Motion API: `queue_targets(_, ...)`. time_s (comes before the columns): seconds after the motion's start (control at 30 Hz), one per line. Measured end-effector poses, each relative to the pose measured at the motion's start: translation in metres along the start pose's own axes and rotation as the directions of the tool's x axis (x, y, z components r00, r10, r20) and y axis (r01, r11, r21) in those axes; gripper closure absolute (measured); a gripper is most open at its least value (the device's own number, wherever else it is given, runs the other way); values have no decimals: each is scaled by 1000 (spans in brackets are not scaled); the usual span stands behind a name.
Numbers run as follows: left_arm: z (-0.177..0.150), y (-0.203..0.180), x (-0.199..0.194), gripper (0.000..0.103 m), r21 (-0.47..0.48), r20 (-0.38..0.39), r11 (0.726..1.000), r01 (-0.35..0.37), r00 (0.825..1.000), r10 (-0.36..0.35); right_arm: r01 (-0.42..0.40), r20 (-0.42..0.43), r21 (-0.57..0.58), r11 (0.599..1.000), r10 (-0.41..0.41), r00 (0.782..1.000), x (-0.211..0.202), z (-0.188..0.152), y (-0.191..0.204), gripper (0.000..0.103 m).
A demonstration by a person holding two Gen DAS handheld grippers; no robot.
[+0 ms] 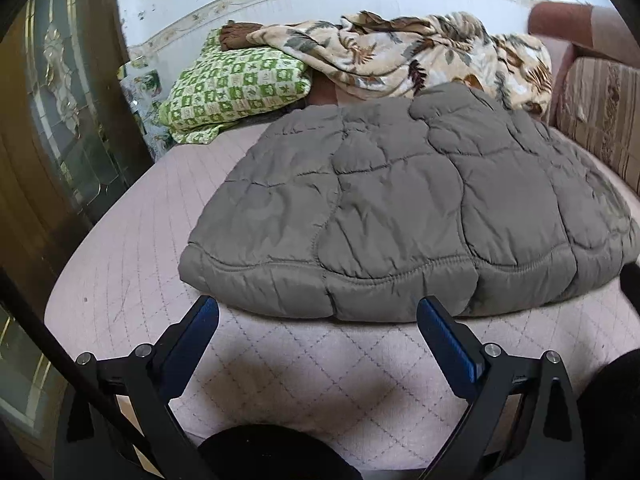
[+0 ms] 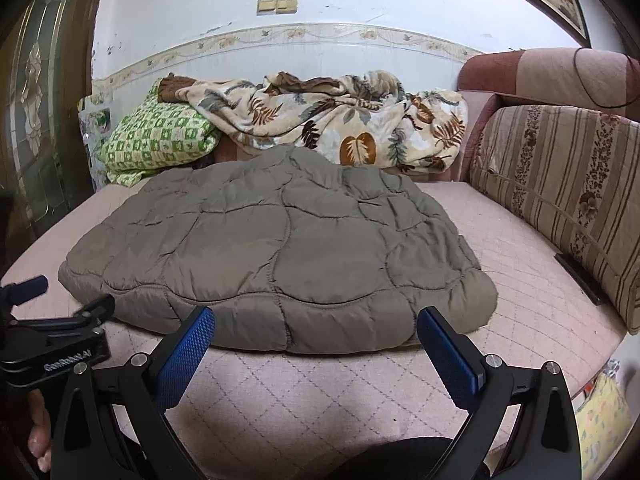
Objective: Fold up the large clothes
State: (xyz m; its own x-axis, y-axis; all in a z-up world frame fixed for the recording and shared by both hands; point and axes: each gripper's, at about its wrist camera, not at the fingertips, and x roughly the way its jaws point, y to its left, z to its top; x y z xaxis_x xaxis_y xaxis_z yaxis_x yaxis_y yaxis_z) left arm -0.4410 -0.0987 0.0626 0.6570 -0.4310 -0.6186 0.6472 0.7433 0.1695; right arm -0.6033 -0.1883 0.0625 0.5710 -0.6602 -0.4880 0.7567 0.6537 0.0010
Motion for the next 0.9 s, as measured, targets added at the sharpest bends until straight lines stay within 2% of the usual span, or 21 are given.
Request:
queue_targets(0.1,-2,0,-6,4,9,22,1000,-14,1000,14,10,8,22,1000,-11,1000,-4,0,-3,1)
queue_targets(0.33,-5,-8,-18,4,49,69,998,-38,997,34,44,31,-35,998,-43,999,-9,-1,10,1)
queue_targets(0.5,-4,-10,-15,4,60,47,996,-69,997,66,56,41,-30,998,-55,998,-9,0,9,1)
queue_targets(0.67,-3,-6,-28,4,63,57,992,-109,993,106,75,1,1,997,-75,997,-2,5,3,1)
queue_targets(0.8,-1,10,-47,4,21,60,995,-94,994,92,92,34,-22,996,-91,995,-24,8,8,1)
queue_targets(0.9,2,22,-61,4,-20,51,999,-50,997,51,78,51,-32,996,-76,996,-45,12,14,1)
